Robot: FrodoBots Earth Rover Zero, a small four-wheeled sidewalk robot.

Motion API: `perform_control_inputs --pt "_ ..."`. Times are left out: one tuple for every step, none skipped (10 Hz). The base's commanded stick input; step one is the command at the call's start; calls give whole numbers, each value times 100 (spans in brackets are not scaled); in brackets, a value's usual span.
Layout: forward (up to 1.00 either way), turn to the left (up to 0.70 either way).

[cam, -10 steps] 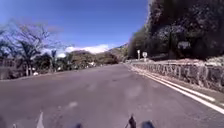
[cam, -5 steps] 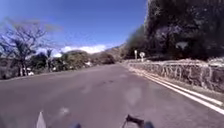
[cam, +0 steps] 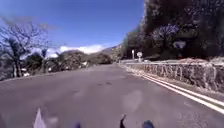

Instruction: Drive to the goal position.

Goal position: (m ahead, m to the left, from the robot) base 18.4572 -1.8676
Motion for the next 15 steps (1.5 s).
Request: perform_control_inputs --pt "50 0" --pt "50 0" --pt "50 0" --pt "50 0" --pt "50 0" --pt "50 0" --pt "50 0" --pt "50 0" --pt "50 0" --pt "50 0" --pt "50 0" --pt "50 0" --pt "50 0" --pt "50 0" --pt "50 0"
